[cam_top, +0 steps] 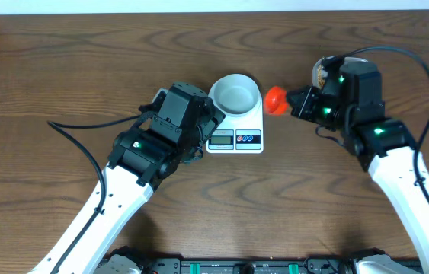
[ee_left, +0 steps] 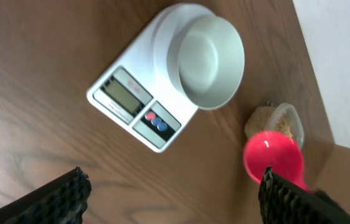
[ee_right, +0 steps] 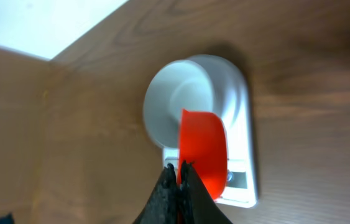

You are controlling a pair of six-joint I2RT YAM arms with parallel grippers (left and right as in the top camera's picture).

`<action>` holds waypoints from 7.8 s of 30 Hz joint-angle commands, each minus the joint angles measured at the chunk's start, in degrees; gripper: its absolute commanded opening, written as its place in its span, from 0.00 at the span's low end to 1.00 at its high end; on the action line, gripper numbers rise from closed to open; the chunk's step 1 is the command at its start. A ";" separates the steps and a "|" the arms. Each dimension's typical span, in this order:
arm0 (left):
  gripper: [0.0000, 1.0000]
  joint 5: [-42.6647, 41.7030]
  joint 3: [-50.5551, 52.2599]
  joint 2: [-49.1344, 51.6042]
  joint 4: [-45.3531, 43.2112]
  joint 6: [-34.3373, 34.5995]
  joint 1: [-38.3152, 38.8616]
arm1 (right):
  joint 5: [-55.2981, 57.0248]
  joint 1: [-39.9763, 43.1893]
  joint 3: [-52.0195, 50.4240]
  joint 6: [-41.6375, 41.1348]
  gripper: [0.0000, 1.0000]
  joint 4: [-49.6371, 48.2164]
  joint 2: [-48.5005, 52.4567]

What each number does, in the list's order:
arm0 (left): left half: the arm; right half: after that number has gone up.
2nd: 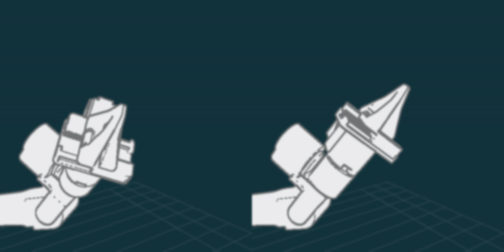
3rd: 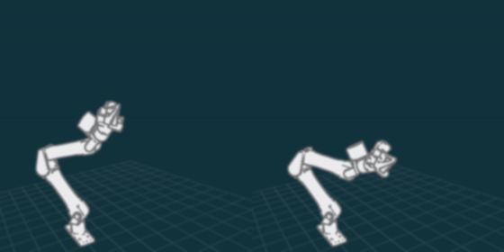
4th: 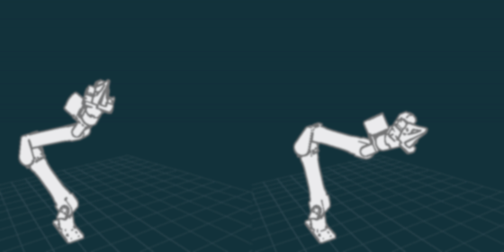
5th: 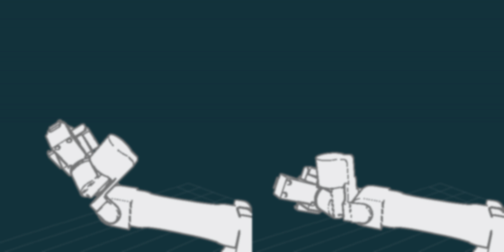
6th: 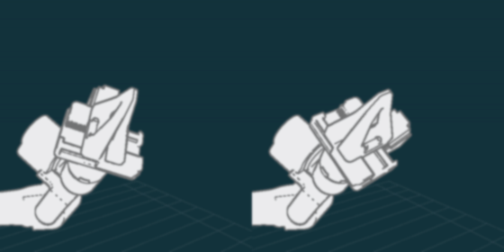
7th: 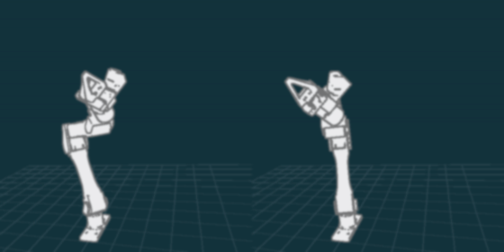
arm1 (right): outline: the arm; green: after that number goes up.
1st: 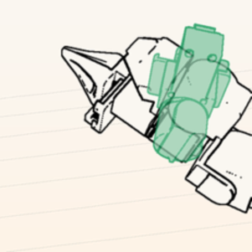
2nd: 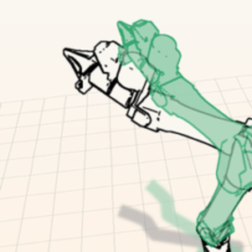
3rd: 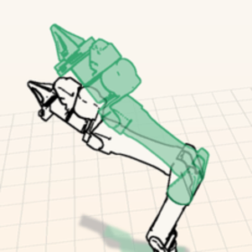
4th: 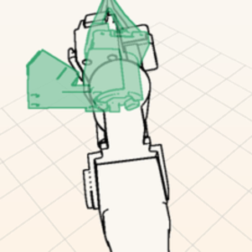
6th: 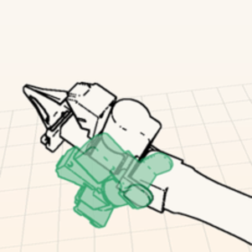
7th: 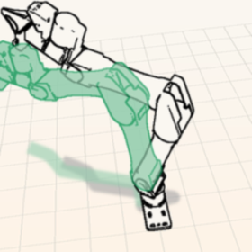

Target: Scoop item into bowl and weigh 50g on scale

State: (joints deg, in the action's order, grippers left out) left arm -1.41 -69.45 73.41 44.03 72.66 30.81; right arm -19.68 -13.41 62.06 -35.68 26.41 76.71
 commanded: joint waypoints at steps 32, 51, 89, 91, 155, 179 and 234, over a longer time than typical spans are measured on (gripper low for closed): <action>0.13 3.56 -0.09 3.23 -0.33 -50.97 -0.24 | 33.68 0.24 14.03 10.73 0.01 27.45 -1.11; 0.07 3.43 1.31 14.08 -1.64 -40.68 7.56 | 31.67 0.24 14.01 10.71 0.01 27.41 -1.09; 0.07 17.75 1.75 27.78 -12.96 -36.26 11.74 | 28.96 0.24 14.01 10.64 0.01 26.56 -1.09; 0.07 19.63 1.75 27.87 -13.09 -34.75 13.33 | 28.96 0.24 14.01 10.64 0.01 26.49 -1.09; 0.07 21.16 1.75 37.20 -21.24 -38.18 15.65 | 28.96 0.24 14.01 10.47 0.01 25.64 -1.05; 0.07 21.40 1.75 38.73 -22.27 -38.18 15.63 | 28.96 0.24 14.01 10.51 0.01 25.73 -1.05; 0.07 23.19 1.75 39.78 -20.79 -38.75 15.50 | 28.96 0.24 14.01 10.95 0.01 27.08 -1.05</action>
State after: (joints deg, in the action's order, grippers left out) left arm 20.25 -68.07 111.37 22.15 34.48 46.61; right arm 8.97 -13.41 74.85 -25.36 53.21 76.42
